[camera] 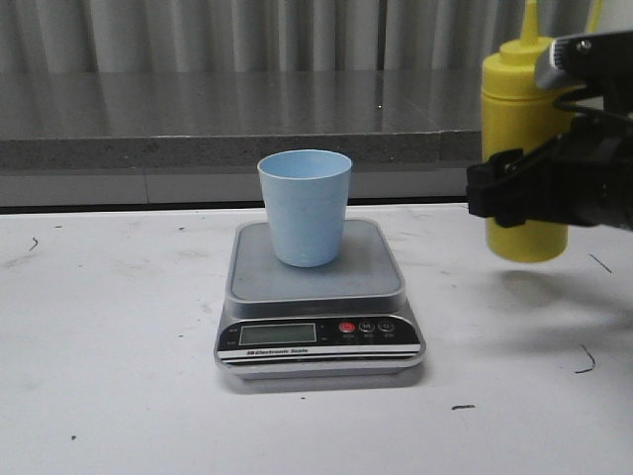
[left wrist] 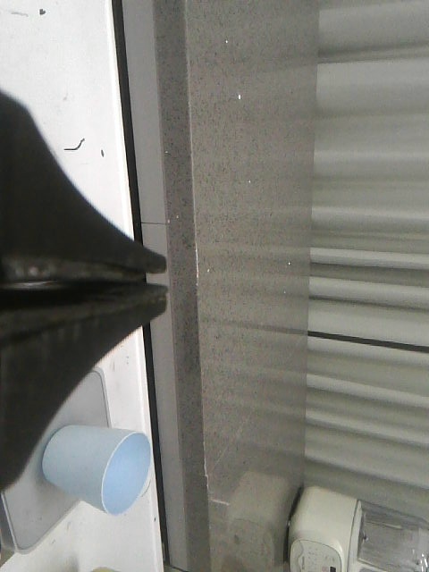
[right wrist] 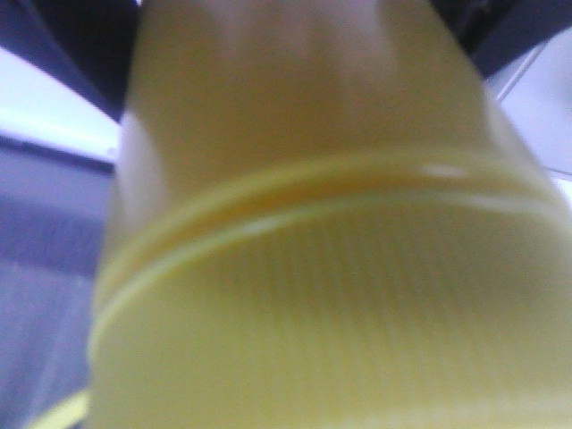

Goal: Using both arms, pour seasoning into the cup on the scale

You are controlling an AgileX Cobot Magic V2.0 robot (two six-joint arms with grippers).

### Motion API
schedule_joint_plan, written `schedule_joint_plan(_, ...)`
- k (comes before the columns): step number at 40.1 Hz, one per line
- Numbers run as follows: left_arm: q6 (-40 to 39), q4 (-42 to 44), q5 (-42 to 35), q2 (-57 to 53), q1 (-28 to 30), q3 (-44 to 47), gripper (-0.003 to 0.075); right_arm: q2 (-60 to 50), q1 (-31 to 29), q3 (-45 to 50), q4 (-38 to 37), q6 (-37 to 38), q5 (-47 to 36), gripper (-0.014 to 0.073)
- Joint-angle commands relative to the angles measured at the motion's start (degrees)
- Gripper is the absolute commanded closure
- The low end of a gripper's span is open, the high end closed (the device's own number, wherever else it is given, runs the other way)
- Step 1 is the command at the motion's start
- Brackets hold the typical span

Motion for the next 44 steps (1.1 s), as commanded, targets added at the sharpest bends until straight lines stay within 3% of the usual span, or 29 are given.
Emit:
schedule_joint_plan(1, -0.37, -0.48, -4.87, 0.51, 0.15, -1.56, 0.074, -5.72, 0.11, -3.67, -1.03, -13.88, -1.16, 0.0485)
schedule_joint_plan(15, -0.37, -0.48, -4.87, 0.51, 0.15, -1.56, 0.074, -6.48, 0.11, -15.32, -1.24, -45.9, 12.92, 0.0485)
schedule_joint_plan(28, -0.37, -0.48, -4.87, 0.51, 0.15, -1.56, 0.074, -2.46, 0.11, -22.29, -2.49, -70.43, 12.67, 0.0485)
schedule_joint_plan(33, -0.37, -0.48, -4.87, 0.51, 0.15, -1.56, 0.074, -0.69, 0.11, -23.01, -5.29, -76.82, 12.35, 0.0485)
schedule_joint_plan(44, -0.37, -0.48, -4.87, 0.51, 0.15, -1.56, 0.074, 1.32, 0.11, -25.18, -6.47, -81.89, 11.67, 0.0485)
